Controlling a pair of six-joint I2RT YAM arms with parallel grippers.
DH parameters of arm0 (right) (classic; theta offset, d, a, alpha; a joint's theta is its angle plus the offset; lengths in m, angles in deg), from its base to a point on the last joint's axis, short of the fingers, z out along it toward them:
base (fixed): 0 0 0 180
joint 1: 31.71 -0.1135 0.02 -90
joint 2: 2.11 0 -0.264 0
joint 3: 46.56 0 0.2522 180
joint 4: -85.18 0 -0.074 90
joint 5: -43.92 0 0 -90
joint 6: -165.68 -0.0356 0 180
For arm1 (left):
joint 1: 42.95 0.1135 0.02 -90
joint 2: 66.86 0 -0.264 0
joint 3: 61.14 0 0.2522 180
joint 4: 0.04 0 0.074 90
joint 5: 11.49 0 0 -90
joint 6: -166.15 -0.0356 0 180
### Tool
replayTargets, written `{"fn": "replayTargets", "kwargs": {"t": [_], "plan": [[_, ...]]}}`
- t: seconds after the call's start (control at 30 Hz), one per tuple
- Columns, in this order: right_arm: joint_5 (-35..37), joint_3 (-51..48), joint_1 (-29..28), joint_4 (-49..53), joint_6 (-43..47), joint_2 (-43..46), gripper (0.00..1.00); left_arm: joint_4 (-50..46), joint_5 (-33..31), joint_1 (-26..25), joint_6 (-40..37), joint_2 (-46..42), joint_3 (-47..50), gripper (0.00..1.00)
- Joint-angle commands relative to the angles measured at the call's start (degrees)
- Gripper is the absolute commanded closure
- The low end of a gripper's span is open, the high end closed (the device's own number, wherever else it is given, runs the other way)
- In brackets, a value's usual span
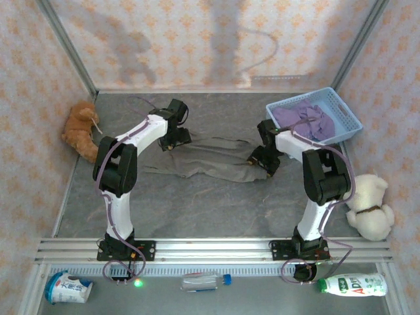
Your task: Fold and stack the mixed laundry pile
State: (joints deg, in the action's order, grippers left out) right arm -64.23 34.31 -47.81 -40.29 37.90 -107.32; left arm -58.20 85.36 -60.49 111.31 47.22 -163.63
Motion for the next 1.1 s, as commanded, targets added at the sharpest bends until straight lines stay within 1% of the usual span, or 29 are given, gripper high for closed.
{"fn": "replayTargets", "kwargs": {"t": [0.0,0.03,0.1,0.13,0.17,0.2,0.23,0.33,0.43,0.5,0.6,0.73,0.77,0.8,0.83,0.87,0.97,1.07], "plan": [[2.4,-0.2,-1.7,-3.9,0.5,-5.6,0.46,0.0,-2.8,0.0,0.5,-1.1,1.3,0.29],[2.6,0.1,-1.5,-4.1,1.4,-5.5,0.50,0.0,-2.8,0.0,0.4,-1.1,1.6,0.29],[3.3,1.2,-1.3,-3.5,3.3,-5.6,0.65,-0.1,-3.0,0.0,0.5,-1.3,2.0,0.29],[3.6,2.1,-1.1,-2.9,4.6,-5.5,0.75,0.0,-3.0,0.0,0.5,-1.5,2.2,0.29],[3.7,3.2,-0.7,-2.3,6.0,-5.6,0.89,0.0,-2.9,0.0,0.7,-1.7,2.4,0.29],[3.7,4.3,-0.4,-1.7,7.4,-5.8,0.99,0.1,-2.7,0.0,0.7,-1.8,2.6,0.29],[3.7,5.8,0.0,-0.8,9.3,-5.9,1.00,0.2,-2.5,-0.1,0.9,-2.2,2.7,0.29],[4.2,11.1,1.0,3.1,15.8,-5.8,1.00,0.3,-1.4,-0.3,1.2,-3.0,2.8,0.29],[7.8,17.3,1.2,9.0,22.3,-5.5,1.00,1.6,0.5,-1.7,1.8,-4.3,2.8,0.30],[10.5,20.8,1.2,12.5,25.4,-5.5,1.00,2.9,2.3,-3.3,2.5,-4.3,2.5,0.32],[14.3,24.8,1.2,16.4,28.8,-5.5,1.00,4.5,4.2,-6.2,4.0,-3.8,1.0,0.46],[17.6,28.0,1.2,18.5,30.9,-5.3,1.00,7.8,5.8,-11.3,5.9,-1.2,-1.3,0.71],[18.0,28.4,1.2,18.5,31.4,-5.3,1.00,8.6,6.3,-12.3,6.4,-0.3,-2.0,0.78],[18.0,28.8,1.2,18.7,31.9,-5.5,1.00,9.2,6.6,-13.3,6.8,0.8,-2.8,0.84],[17.8,29.2,1.2,18.8,32.3,-5.6,1.00,9.9,7.0,-14.1,7.5,2.0,-4.0,0.94],[17.6,29.4,1.2,18.9,32.5,-5.8,1.00,10.5,7.4,-14.8,8.0,3.2,-5.1,1.00],[18.1,29.3,1.2,18.9,32.9,-5.6,1.00,12.7,6.7,-16.9,9.4,6.5,-8.1,1.00],[17.9,29.0,1.2,18.4,32.7,-4.6,1.00,12.1,6.1,-18.3,10.7,11.3,-11.9,1.00]]}}
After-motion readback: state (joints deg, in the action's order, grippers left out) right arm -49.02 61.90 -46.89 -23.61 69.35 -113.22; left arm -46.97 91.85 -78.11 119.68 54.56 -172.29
